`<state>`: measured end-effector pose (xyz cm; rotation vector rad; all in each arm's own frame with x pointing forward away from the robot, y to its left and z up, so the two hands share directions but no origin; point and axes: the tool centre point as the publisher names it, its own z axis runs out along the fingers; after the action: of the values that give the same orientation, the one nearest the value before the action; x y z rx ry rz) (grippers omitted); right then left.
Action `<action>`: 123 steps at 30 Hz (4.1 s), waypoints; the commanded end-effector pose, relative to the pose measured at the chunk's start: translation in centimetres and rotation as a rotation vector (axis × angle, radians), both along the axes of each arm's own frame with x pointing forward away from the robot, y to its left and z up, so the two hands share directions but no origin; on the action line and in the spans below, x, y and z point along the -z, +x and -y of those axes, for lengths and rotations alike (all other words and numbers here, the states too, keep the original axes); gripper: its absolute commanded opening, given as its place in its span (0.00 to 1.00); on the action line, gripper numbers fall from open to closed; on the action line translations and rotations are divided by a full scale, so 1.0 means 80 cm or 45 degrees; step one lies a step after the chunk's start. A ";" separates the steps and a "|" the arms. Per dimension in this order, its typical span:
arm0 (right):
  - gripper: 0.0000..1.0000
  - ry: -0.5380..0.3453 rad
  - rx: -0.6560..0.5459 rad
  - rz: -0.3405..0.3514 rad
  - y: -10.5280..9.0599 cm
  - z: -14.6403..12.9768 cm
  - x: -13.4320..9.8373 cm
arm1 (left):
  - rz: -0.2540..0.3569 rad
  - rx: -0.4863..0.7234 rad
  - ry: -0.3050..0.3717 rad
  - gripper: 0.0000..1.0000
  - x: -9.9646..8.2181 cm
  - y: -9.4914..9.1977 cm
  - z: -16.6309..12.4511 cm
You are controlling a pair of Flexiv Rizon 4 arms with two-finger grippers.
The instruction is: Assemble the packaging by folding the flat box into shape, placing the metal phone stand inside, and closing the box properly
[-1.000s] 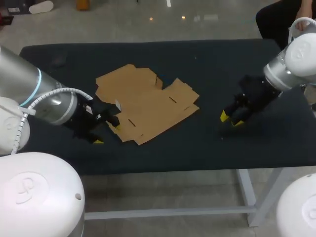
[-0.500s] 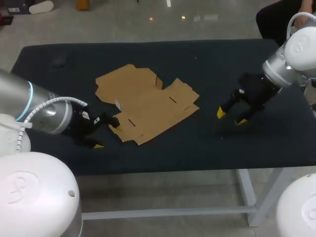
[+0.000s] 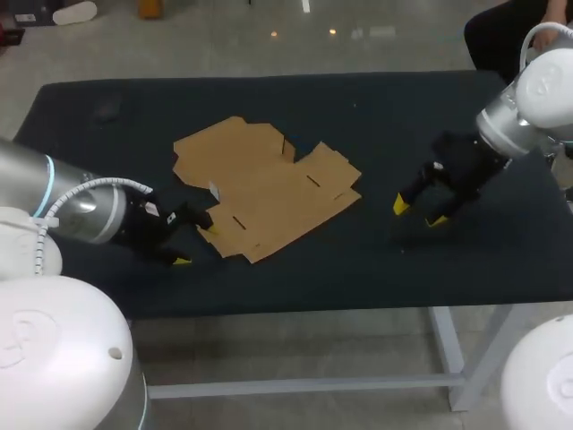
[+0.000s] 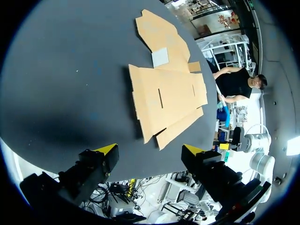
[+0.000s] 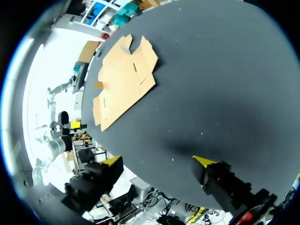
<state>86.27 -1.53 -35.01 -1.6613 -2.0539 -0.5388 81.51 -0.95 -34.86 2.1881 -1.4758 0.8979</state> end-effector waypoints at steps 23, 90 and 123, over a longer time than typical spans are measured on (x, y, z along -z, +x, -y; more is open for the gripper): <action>1.00 0.006 -0.005 -0.005 0.001 0.002 -0.001 | -0.004 0.028 -0.059 0.61 0.041 0.060 0.004; 1.00 0.006 -0.005 -0.005 0.001 0.002 -0.001 | -0.096 0.441 -0.026 0.63 0.045 0.099 -0.009; 1.00 0.006 -0.005 -0.005 0.001 0.002 -0.001 | 0.153 0.185 -0.083 0.00 0.061 0.091 0.010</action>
<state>86.30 -1.55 -34.99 -1.6600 -2.0532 -0.5376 88.65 -1.55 -39.72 1.9768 -1.6123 1.0329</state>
